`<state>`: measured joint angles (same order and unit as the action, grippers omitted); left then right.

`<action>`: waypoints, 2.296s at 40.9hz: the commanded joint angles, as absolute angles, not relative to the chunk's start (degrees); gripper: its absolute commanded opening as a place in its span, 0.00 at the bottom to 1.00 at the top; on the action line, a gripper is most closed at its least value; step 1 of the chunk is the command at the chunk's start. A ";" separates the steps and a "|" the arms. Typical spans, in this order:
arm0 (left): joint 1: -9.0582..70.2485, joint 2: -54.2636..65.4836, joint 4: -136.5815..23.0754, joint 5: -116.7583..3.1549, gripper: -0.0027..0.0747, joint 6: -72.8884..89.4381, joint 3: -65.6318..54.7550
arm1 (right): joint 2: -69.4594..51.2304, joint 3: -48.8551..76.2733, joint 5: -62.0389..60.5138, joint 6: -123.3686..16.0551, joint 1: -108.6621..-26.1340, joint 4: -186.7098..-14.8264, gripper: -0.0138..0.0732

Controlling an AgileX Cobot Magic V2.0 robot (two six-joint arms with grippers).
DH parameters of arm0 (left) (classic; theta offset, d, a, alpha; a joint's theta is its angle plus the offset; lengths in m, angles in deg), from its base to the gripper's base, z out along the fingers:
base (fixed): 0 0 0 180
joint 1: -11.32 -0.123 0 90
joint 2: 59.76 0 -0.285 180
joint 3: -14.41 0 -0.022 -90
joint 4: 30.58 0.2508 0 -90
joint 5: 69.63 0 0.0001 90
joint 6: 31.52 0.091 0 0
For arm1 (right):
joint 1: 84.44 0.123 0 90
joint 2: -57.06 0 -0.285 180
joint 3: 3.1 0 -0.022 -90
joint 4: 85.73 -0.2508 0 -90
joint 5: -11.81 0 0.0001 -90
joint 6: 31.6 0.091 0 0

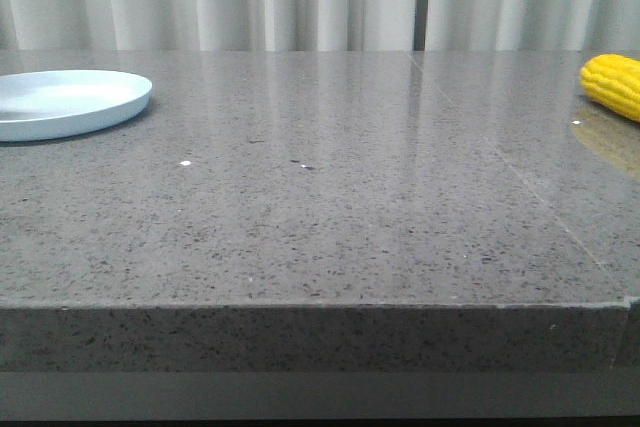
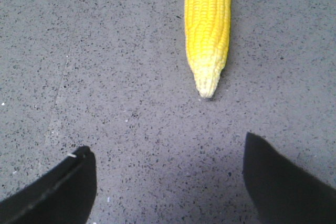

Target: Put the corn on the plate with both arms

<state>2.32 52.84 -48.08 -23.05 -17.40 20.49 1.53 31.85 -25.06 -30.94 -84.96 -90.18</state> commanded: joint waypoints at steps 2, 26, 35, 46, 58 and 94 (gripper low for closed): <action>4.62 50.28 -49.29 -19.69 0.01 -17.42 26.38 | 1.65 30.02 -21.85 -31.11 -85.05 -89.79 0.85; 24.19 51.87 -59.02 -12.03 0.01 -13.42 37.17 | 1.65 30.02 -21.85 -31.11 -85.05 -89.79 0.85; 29.42 55.15 -58.51 -12.54 0.01 -13.42 37.17 | 1.65 30.02 -21.85 -31.11 -85.05 -89.79 0.85; 31.02 57.63 -57.01 -11.27 0.23 -13.42 37.17 | 1.65 30.02 -21.85 -31.11 -85.05 -89.79 0.85; 31.13 55.26 -54.03 -9.23 0.70 -13.63 37.17 | 1.65 30.02 -21.85 -31.11 -85.05 -89.79 0.85; 54.82 4.56 -24.13 -17.63 0.70 -34.71 4.19 | 1.65 30.02 -21.85 -31.11 -85.05 -89.79 0.85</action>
